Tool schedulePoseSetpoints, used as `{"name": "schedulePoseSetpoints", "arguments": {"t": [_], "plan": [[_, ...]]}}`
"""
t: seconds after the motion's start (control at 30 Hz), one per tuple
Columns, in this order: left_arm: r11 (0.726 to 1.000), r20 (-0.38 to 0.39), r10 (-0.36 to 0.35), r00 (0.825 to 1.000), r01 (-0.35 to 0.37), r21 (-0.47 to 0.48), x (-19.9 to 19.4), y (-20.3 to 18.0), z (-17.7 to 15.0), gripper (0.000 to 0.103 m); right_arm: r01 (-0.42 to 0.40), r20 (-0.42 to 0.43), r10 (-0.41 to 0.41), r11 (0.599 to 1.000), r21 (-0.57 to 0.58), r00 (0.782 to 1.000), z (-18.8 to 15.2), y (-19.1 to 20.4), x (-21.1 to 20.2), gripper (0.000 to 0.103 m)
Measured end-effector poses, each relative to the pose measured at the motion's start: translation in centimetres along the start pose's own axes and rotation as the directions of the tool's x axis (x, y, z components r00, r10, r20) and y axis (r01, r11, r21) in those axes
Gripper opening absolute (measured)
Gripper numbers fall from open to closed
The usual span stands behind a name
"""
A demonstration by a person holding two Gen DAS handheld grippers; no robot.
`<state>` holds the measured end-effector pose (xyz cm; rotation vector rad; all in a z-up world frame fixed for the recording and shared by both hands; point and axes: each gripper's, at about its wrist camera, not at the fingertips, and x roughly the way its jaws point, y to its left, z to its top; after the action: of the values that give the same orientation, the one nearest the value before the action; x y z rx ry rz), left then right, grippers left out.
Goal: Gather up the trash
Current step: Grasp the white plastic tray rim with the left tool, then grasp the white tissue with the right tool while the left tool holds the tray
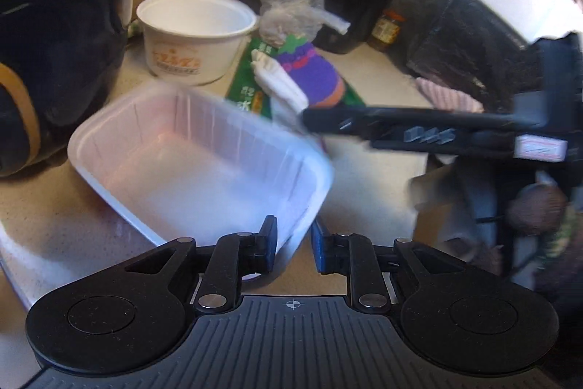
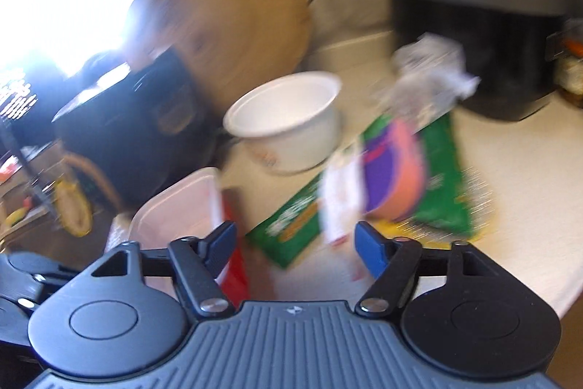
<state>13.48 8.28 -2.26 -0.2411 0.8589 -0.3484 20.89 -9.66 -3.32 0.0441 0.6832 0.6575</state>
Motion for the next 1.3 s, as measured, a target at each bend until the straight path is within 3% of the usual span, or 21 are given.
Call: {"name": "schedulePoseSetpoints", "arguments": {"t": [0.17,0.23,0.33,0.4,0.5,0.67,0.8,1.0,1.07,1.2,1.3], "plan": [[0.999,0.074,-0.03,0.997,0.033,-0.034,-4.1,0.6,-0.5,0.025,-0.09,-0.079,0.087,0.995,-0.034,0.993,-1.3,2.3,1.7,0.06],[0.997,0.106,0.028,0.994,-0.021,-0.07,-5.2,1.2,-0.7,0.025,-0.125,-0.105,0.122,0.992,-0.026,0.987,-1.8,2.8,2.0,0.057],[0.98,0.166,0.142,0.976,-0.115,-0.162,-6.6,2.3,-1.1,0.025,-0.184,-0.159,0.179,0.983,-0.015,0.971,-2.4,3.4,2.2,0.057],[0.954,0.175,0.243,0.954,-0.203,-0.218,-7.1,2.9,-1.4,0.025,-0.209,-0.187,0.202,0.978,-0.021,0.961,-3.0,4.0,2.4,0.057],[0.907,0.129,0.392,0.911,-0.359,-0.22,-6.4,3.2,-1.5,0.025,-0.258,-0.219,0.246,0.966,-0.027,0.944,-3.6,5.1,2.5,0.057],[0.859,0.065,0.494,0.867,-0.475,-0.194,-4.1,3.6,-1.9,0.03,-0.279,-0.219,0.254,0.956,-0.094,0.942,-4.3,6.7,1.6,0.057],[0.853,0.021,0.481,0.877,-0.462,-0.241,-2.5,4.6,-2.2,0.03,-0.223,-0.163,0.198,0.963,-0.151,0.967,-4.3,6.7,0.8,0.057],[0.883,0.041,0.413,0.91,-0.389,-0.262,-0.2,5.0,-2.2,0.031,-0.032,-0.022,0.027,0.964,-0.263,0.999,-3.1,4.9,-0.6,0.065],[0.899,0.031,0.375,0.926,-0.355,-0.258,0.3,5.0,-2.3,0.029,0.058,0.041,-0.048,0.956,-0.287,0.998,-2.4,4.0,-0.9,0.066],[0.901,0.018,0.388,0.921,-0.375,-0.218,0.3,4.3,-2.7,0.02,0.205,0.114,-0.178,0.928,-0.311,0.977,-1.0,2.0,0.0,0.069],[0.893,-0.007,0.398,0.917,-0.39,-0.227,0.1,4.1,-3.1,0.015,0.245,0.108,-0.222,0.919,-0.309,0.969,-0.3,0.8,1.9,0.069]]}}
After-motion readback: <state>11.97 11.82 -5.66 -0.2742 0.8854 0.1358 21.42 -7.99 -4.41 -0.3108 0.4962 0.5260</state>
